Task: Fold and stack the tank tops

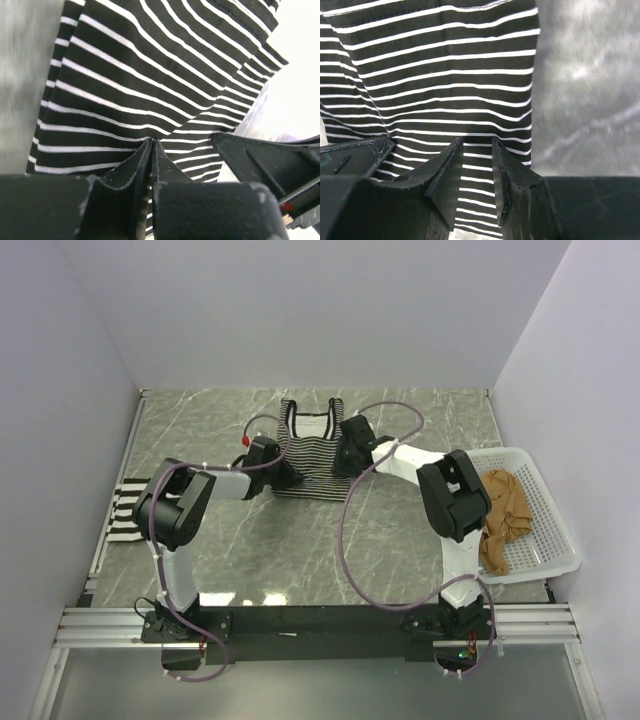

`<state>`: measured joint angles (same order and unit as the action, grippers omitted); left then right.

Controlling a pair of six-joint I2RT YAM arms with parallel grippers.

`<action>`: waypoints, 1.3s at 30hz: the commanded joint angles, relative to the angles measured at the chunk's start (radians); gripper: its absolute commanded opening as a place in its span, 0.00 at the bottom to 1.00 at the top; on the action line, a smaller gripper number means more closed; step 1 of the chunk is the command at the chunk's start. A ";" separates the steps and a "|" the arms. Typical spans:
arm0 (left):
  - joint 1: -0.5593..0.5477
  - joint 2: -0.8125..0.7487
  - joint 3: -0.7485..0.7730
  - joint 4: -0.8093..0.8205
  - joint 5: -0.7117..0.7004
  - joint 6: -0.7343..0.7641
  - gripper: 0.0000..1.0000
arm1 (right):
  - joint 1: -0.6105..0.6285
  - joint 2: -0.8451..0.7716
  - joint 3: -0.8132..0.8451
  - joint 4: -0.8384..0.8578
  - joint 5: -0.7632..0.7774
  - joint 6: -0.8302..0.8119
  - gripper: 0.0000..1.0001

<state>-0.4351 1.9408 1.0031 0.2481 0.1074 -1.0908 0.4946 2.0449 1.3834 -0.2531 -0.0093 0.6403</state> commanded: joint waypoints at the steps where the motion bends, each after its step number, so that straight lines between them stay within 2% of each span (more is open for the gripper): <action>1: -0.037 -0.060 -0.102 -0.009 -0.031 -0.046 0.10 | -0.001 -0.070 -0.090 -0.037 0.025 -0.033 0.37; 11: -0.189 -0.241 -0.394 0.069 -0.089 -0.138 0.11 | 0.035 -0.302 -0.456 0.071 0.012 0.005 0.36; 13: -0.208 -0.311 -0.467 0.086 -0.091 -0.150 0.13 | 0.061 -0.369 -0.509 0.098 0.011 0.039 0.36; 16: -0.208 -0.416 -0.523 0.037 -0.100 -0.144 0.14 | 0.175 -0.449 -0.614 0.113 0.029 0.090 0.36; 20: -0.208 -0.572 -0.560 -0.039 -0.103 -0.100 0.18 | 0.287 -0.528 -0.699 0.141 0.061 0.171 0.36; 24: -0.208 -0.692 -0.516 -0.078 -0.085 -0.037 0.23 | 0.309 -0.581 -0.725 0.160 0.092 0.206 0.37; 29: -0.209 -0.662 -0.425 -0.034 -0.006 0.015 0.25 | 0.306 -0.601 -0.643 0.132 0.123 0.180 0.38; 33: -0.209 -0.513 -0.335 0.061 0.090 0.045 0.22 | 0.280 -0.531 -0.572 0.117 0.117 0.168 0.38; 39: -0.194 -0.315 -0.241 0.131 0.115 0.051 0.22 | 0.199 -0.465 -0.550 0.135 0.112 0.159 0.37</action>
<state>-0.6395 1.5604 0.6983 0.3046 0.1818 -1.0756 0.7280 1.5532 0.8143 -0.1211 0.0719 0.8124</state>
